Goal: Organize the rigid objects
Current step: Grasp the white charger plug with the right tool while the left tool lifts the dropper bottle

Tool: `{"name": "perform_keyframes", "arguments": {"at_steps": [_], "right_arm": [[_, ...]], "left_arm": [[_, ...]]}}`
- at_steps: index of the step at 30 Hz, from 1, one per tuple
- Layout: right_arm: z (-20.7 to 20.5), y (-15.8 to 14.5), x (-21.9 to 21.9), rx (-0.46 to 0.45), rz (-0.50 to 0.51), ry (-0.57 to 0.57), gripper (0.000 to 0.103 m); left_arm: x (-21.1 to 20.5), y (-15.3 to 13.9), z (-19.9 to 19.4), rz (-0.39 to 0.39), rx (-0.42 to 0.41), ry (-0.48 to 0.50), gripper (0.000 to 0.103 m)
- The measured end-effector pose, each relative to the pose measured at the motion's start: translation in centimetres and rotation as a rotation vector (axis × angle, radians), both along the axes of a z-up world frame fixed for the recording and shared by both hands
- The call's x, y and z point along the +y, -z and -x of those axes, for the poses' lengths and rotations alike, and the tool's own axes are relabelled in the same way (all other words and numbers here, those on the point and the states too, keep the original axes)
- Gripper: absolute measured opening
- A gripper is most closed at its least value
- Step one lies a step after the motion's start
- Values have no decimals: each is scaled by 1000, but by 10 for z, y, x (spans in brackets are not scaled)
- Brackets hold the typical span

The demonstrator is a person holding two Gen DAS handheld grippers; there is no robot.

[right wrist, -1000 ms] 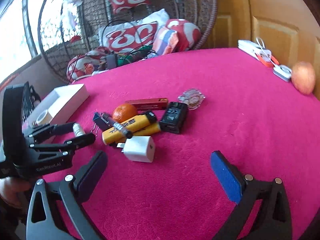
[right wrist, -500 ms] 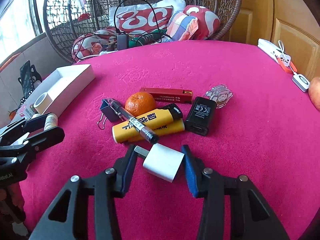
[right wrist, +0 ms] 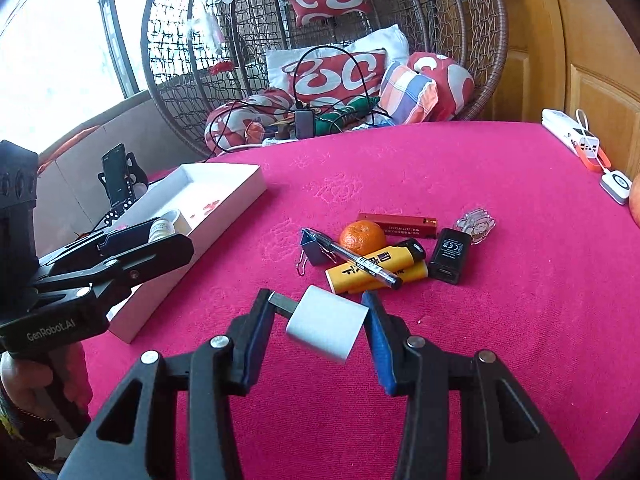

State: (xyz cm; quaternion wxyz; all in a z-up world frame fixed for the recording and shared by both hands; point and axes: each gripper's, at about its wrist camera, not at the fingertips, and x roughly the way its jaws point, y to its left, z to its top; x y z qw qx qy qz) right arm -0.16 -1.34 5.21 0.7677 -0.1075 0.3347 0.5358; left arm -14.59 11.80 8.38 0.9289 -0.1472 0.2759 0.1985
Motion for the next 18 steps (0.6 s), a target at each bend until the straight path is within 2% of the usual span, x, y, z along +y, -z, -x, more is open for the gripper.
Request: {"name": "perform_keyframes", "arguments": {"at_steps": [18], "right_arm": [[16, -3, 13, 4, 2, -45, 45]], "left_arm": [[20, -8, 31, 18, -56, -67, 63]]}}
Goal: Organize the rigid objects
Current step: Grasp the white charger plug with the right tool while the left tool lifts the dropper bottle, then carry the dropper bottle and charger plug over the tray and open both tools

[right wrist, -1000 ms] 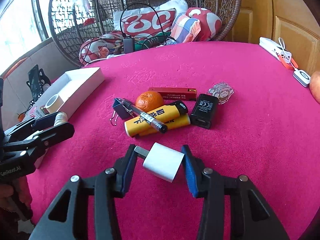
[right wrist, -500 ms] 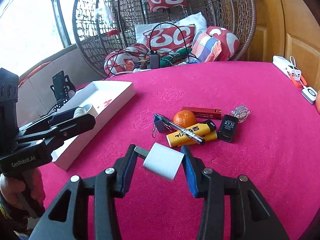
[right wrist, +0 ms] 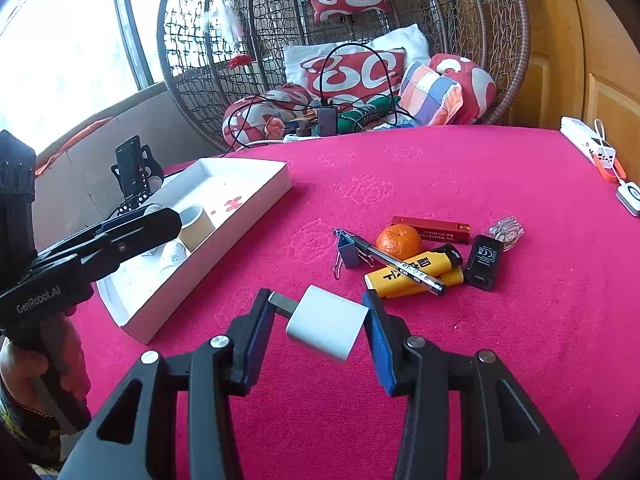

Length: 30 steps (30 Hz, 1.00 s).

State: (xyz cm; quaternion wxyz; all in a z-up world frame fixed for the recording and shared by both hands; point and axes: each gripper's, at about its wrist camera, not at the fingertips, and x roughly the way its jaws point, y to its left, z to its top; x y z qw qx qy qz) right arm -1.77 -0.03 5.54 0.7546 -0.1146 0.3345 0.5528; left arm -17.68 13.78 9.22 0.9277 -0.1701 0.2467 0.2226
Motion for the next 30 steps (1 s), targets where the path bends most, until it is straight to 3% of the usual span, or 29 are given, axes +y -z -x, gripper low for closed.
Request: {"name": "perform_keyframes", "arguments": {"at_steps": [30], "right_arm": [[22, -27, 38, -55, -36, -67, 45]], "left_arm": [[36, 0, 52, 37, -65, -140, 63]]}}
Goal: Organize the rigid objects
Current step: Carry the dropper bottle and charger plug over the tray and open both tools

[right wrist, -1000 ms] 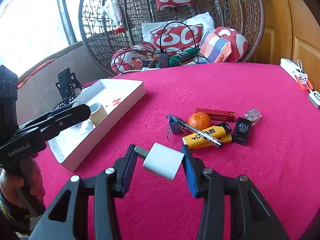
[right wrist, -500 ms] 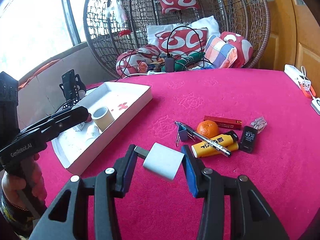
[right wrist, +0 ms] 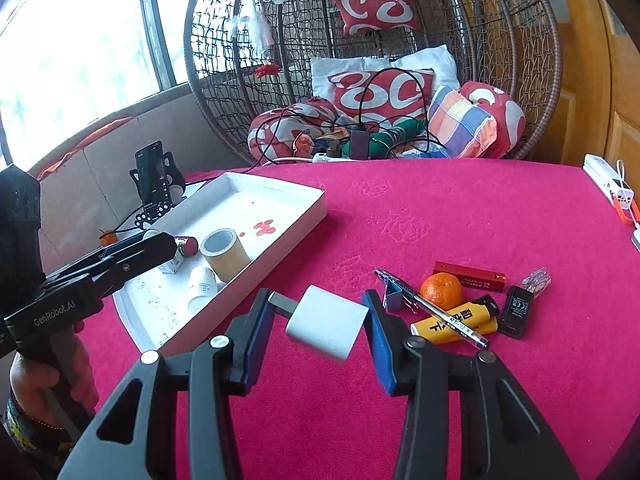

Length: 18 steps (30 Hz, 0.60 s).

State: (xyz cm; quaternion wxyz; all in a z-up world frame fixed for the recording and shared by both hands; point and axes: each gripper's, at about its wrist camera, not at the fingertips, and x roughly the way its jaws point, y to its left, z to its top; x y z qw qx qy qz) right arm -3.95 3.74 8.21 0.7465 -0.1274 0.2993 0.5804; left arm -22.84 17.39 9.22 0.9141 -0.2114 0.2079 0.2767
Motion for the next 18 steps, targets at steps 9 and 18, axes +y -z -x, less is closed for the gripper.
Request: {"name": "perform_keyframes", "arguments": {"at_steps": [9, 18], "right_arm": [[16, -10, 31, -21, -7, -48, 45], [25, -8, 83, 90, 4, -102, 45]], "left_arm": [[26, 7, 30, 24, -17, -103, 63], [56, 28, 58, 60, 9, -232, 63]]}}
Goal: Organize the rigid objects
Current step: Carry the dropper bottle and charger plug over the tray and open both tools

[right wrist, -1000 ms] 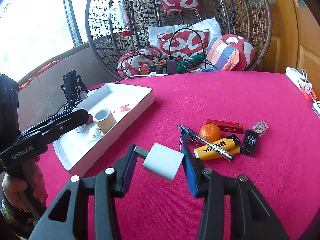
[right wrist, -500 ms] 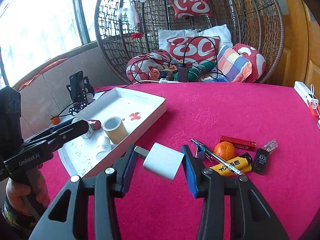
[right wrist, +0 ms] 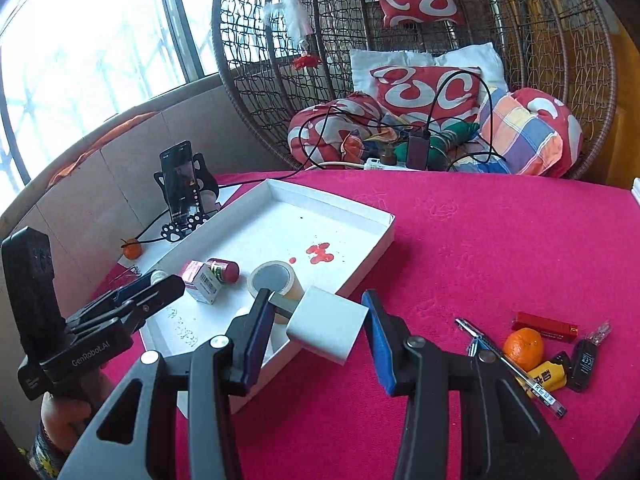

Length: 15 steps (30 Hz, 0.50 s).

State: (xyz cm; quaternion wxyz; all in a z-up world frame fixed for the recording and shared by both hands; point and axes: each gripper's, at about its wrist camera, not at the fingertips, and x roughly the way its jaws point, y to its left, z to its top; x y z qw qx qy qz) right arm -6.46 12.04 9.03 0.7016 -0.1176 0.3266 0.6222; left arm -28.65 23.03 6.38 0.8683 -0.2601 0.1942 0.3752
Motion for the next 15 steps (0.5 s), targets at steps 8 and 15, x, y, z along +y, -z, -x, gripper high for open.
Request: {"name": "perform_keyframes", "arguments": {"at_steps": [8, 15], "right_arm": [[1, 2, 52, 29, 10, 4, 45], [6, 31, 103, 16, 71, 28, 45]], "left_arm": [[21, 18, 22, 58, 10, -64, 63], [23, 28, 19, 84, 26, -47, 63]]}}
